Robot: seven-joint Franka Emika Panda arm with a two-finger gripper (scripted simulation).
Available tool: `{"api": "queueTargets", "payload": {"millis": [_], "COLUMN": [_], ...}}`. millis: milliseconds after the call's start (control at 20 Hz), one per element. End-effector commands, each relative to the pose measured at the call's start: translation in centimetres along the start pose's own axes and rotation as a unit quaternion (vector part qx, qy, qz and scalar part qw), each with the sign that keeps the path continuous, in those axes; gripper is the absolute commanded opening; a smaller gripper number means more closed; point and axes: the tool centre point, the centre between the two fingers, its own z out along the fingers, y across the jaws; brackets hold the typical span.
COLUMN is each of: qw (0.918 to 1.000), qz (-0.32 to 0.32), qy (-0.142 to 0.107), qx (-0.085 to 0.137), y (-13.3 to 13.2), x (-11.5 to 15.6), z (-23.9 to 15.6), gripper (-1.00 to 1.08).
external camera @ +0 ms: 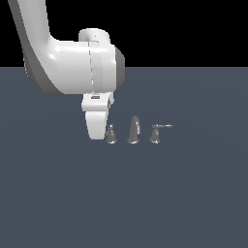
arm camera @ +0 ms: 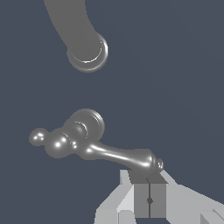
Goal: Turn on the faucet by rotating a designated handle.
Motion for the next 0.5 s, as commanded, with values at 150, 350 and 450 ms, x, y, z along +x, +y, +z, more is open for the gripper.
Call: {"api": "queueTargets", "payload": {"millis": [150, 350, 450], "qw": [1.0000, 1.0000, 0.9999], "qz": [0.003, 0.009, 0.012], "qy": [0.001, 0.003, 0.004], "qx": [-0.001, -0.002, -0.003], "y": [0.0, -0.5, -0.7], "x": [1.6, 4.4, 5.8], "z": [0.0, 0.0, -0.1], "gripper": [-1.00, -1.00, -1.00]}}
